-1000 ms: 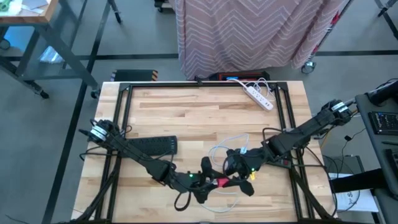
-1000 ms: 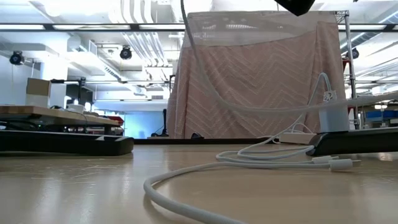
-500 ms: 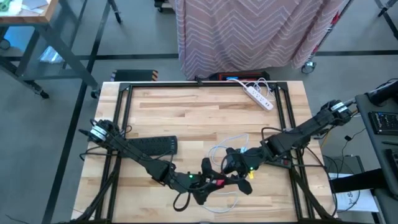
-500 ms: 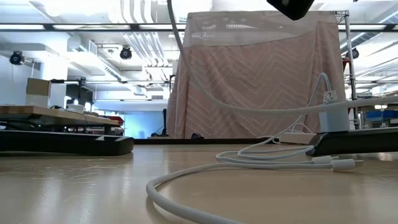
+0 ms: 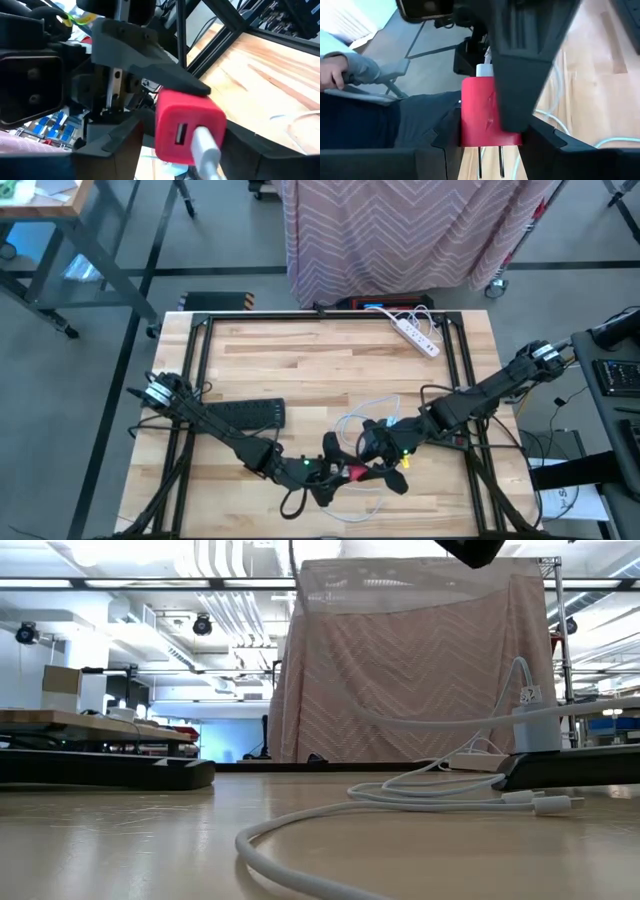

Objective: Insert USB
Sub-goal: Insert the pink charger adapter into the left black outlet extension

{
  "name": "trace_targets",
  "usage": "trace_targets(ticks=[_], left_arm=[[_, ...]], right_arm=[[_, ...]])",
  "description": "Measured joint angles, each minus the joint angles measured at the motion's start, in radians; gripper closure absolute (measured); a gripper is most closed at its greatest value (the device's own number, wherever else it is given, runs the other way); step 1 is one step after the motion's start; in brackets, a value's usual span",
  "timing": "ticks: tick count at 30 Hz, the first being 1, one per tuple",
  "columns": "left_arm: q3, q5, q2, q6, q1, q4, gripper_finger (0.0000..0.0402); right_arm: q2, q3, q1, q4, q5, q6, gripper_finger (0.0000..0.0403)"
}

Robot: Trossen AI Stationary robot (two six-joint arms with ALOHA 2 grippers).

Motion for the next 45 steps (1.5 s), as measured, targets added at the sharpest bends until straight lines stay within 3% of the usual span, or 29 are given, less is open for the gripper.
trace_targets(ticks=[4, 14, 21, 24, 29, 33, 36, 42, 45], left_arm=[[0.0, 0.0, 0.0, 0.0, 0.0, 0.001, 0.0192], [0.0, 0.035, 0.0, 0.011, -0.001, 0.02, 0.0256], [0.0, 0.028, 0.004, 0.005, -0.001, 0.035, 0.0243], [0.0, 0.023, 0.004, 0.003, -0.002, 0.033, 0.0263], [0.0, 0.017, -0.027, -0.118, -0.002, -0.017, 0.0265], [0.003, 0.001, -0.115, -0.283, -0.003, -0.184, 0.0265], [0.002, -0.019, -0.201, -0.456, -0.016, -0.406, 0.0265], [0.061, 0.024, -0.35, -1.004, -0.014, -1.106, 0.0265], [0.064, 0.142, -0.368, -1.217, 0.014, -1.395, 0.0265]], right_arm=[[0.0, 0.0, 0.0, 0.0, 0.003, 0.0, 0.0257], [0.001, 0.0, 0.0, 0.011, 0.001, 0.003, 0.0253], [0.001, 0.0, 0.0, 0.015, 0.003, -0.005, 0.0256], [0.001, 0.0, 0.0, 0.015, 0.004, -0.004, 0.0241], [-0.012, 0.0, -0.001, 0.018, 0.029, -0.011, 0.0205], [-0.054, 0.0, -0.003, 0.018, 0.048, -0.011, 0.0182], [-0.099, 0.0, 0.002, -0.013, 0.079, -0.009, 0.0168], [-0.152, 0.0, 0.005, -0.141, 0.219, -0.022, 0.0151], [-0.144, 0.0, 0.007, -0.145, 0.235, -0.026, 0.0149]])
